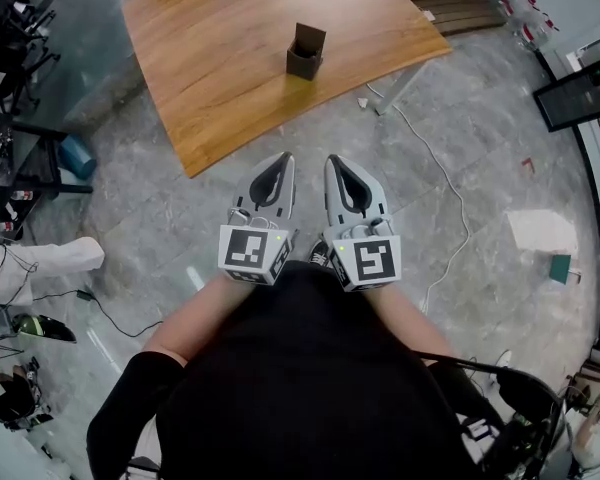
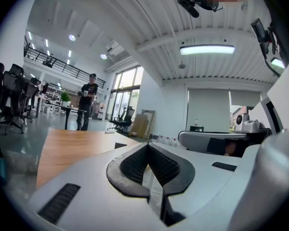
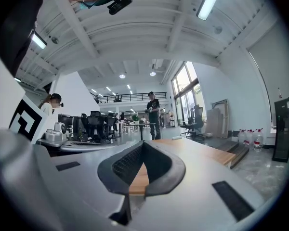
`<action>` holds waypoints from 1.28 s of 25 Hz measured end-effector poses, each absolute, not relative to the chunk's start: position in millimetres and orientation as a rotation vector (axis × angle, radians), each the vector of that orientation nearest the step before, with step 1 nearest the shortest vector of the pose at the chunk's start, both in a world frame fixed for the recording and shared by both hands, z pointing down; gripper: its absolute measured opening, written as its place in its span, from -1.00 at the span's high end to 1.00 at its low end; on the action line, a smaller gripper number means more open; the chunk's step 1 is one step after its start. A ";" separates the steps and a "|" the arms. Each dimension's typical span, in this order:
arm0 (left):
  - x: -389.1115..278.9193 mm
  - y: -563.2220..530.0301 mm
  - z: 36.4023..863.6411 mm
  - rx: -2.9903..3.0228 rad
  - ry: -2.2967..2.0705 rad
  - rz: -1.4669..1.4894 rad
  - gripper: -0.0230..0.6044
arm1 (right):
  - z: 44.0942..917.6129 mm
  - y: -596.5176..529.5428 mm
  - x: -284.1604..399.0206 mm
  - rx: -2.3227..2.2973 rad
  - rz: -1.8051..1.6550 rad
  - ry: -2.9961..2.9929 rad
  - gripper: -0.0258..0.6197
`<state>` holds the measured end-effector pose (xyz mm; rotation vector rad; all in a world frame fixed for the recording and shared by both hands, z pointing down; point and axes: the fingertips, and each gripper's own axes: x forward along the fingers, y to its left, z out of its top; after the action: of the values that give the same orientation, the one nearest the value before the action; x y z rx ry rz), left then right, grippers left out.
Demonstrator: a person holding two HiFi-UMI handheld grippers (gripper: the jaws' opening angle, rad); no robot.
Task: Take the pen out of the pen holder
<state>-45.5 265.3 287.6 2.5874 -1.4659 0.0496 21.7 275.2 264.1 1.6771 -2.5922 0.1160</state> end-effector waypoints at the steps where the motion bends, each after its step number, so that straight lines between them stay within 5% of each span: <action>1: -43.3 263.8 287.9 2.577 -1.476 0.044 0.91 | 263.7 273.5 24.6 1.667 0.120 -2.607 0.88; 12: -32.2 223.1 307.9 2.509 -1.551 0.050 0.91 | 288.3 232.2 38.4 1.553 0.197 -2.693 0.88; 32: -53.1 -27.7 359.9 2.534 -1.373 0.139 0.91 | 348.9 -9.5 14.0 1.639 0.338 -2.480 0.88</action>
<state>-53.1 -27.7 359.9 2.5341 -1.3728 0.1393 14.0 -9.5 348.9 1.6386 -2.4802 0.3381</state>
